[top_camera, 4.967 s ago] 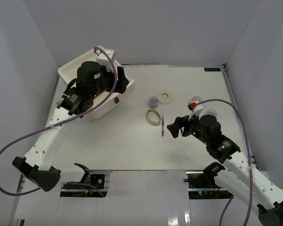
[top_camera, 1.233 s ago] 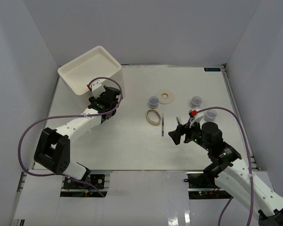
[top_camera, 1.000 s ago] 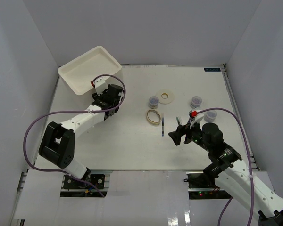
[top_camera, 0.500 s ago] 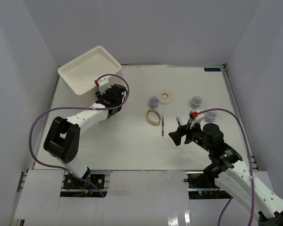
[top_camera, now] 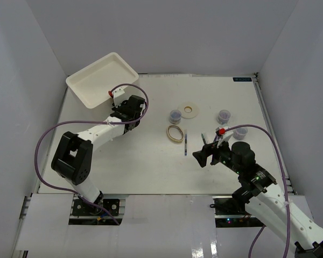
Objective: Sort the stationery into containers
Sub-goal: Open the drawer in the storage box.
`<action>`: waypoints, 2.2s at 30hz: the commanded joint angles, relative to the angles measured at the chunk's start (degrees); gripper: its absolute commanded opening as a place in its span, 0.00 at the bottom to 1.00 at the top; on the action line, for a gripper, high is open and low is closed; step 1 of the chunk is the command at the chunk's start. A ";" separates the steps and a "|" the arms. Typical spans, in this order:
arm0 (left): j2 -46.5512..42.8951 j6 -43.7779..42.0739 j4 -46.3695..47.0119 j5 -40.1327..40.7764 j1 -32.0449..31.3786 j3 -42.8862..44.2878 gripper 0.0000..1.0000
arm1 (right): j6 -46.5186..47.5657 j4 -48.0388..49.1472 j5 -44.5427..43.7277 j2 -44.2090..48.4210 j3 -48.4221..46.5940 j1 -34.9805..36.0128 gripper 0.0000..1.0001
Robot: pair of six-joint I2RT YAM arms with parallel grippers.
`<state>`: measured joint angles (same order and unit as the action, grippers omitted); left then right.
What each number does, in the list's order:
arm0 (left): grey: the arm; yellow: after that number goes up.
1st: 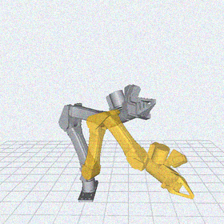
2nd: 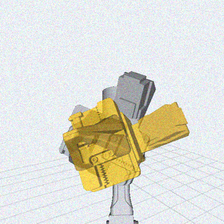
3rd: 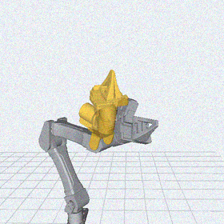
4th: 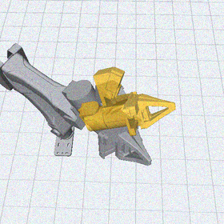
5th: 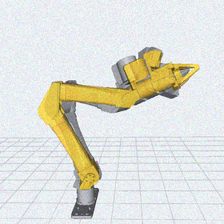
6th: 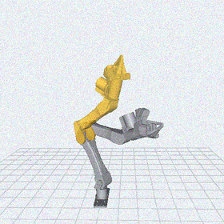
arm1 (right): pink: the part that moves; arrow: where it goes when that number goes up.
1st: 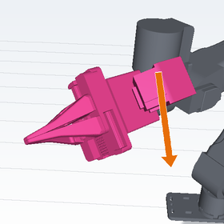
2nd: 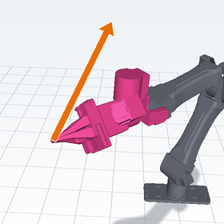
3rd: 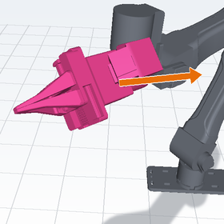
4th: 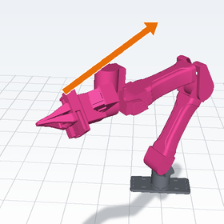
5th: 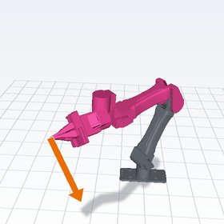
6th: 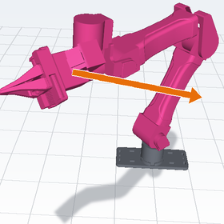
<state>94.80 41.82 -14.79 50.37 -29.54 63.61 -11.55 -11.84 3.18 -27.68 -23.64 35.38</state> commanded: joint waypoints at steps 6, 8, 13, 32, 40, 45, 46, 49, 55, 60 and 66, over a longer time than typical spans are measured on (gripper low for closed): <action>-1.81 2.38 -2.78 0.44 0.27 1.60 0.08 | 0.65 2.87 0.16 0.87 0.26 0.13 0.95; -2.25 2.56 -3.41 -1.49 0.27 1.51 0.05 | 0.65 2.87 0.16 0.88 0.35 0.22 0.95; -3.83 2.91 -8.58 -6.33 -1.04 3.09 0.02 | 0.65 2.87 -0.02 1.40 0.26 0.13 0.95; -8.50 11.17 -29.41 -14.51 -10.62 8.28 0.07 | -0.14 2.96 -0.10 3.42 0.79 0.13 0.95; -10.08 13.20 -31.71 -17.32 -12.73 8.02 0.18 | -0.40 2.87 -0.19 3.16 0.79 0.13 0.95; -11.66 12.85 -31.71 -18.99 -13.00 8.71 0.41 | -0.67 2.87 -0.19 2.90 0.52 0.13 0.95; -11.92 12.06 -31.71 -19.43 -13.09 9.15 0.45 | -0.67 2.87 -0.19 2.81 0.44 0.13 0.95; -12.10 9.86 -31.10 -21.97 -13.09 11.69 0.61 | -0.75 2.78 -0.28 2.81 0.26 0.22 0.95; -13.06 3.98 -27.60 -29.96 -13.18 15.13 0.79 | -1.28 2.61 -0.02 1.93 -0.27 0.22 0.95; -10.88 -2.09 -24.15 -38.76 -13.35 17.24 0.80 | -1.63 2.08 -0.02 0.79 -0.53 0.13 0.95; -3.76 -3.24 -21.34 -42.54 -14.67 20.49 0.80 | -1.54 -0.20 -2.99 0.17 -1.41 0.22 0.95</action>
<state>88.49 40.45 -38.79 11.86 -43.40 81.52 -12.97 -12.27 2.46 -27.53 -23.44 35.38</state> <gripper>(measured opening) 0.804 0.951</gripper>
